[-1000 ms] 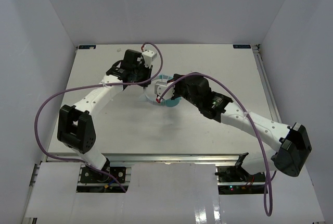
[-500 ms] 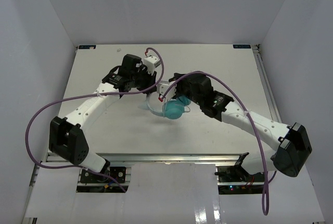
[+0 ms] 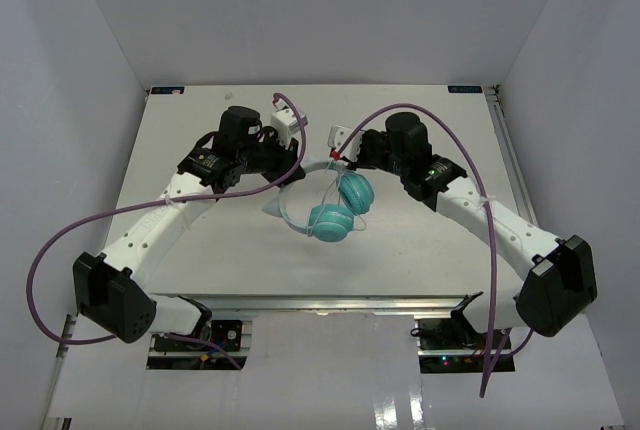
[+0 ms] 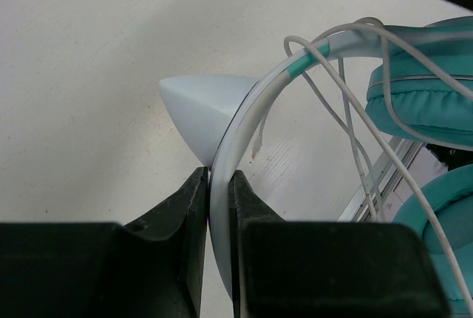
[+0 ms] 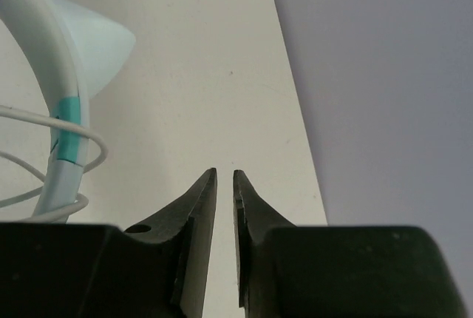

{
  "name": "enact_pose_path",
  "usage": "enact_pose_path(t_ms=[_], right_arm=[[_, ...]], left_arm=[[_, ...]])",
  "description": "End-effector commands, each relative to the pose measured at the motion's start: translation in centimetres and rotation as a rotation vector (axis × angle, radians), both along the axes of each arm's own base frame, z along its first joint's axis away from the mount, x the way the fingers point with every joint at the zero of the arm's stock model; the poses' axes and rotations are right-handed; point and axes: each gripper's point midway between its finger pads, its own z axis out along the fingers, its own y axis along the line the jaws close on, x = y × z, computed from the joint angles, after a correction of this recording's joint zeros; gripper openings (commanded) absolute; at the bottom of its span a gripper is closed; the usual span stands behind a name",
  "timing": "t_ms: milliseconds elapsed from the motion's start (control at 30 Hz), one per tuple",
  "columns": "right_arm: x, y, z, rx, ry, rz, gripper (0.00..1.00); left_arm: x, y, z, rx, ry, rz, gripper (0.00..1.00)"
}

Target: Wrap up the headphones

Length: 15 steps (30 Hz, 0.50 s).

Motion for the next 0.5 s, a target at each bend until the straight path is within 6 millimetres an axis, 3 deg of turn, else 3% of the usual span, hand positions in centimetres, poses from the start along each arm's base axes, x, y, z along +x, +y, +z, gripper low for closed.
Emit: enact_pose_path(t_ms=[0,167,267,400,467], right_arm=[[-0.7,1.0,1.2,0.119,0.110,0.075,0.21],[0.4,0.2,1.6,0.195,0.194,0.046,0.23],[1.8,-1.0,2.4,0.261,0.259,-0.003,0.33],[3.9,-3.8,2.6,0.320,0.308,-0.095,0.62],[4.3,-4.7,2.4,0.331,0.319,-0.144,0.69]], left_arm=[[-1.3,-0.8,4.2,-0.099,-0.066,-0.053,0.00],[-1.7,-1.1,4.3,-0.121,-0.046,-0.070,0.00],[-1.9,-1.1,3.7,-0.122,-0.038,-0.062,0.00],[-1.5,-0.3,2.2,-0.095,-0.037,-0.009,0.00],[-1.2,-0.1,1.7,-0.099,-0.023,0.028,0.00]])
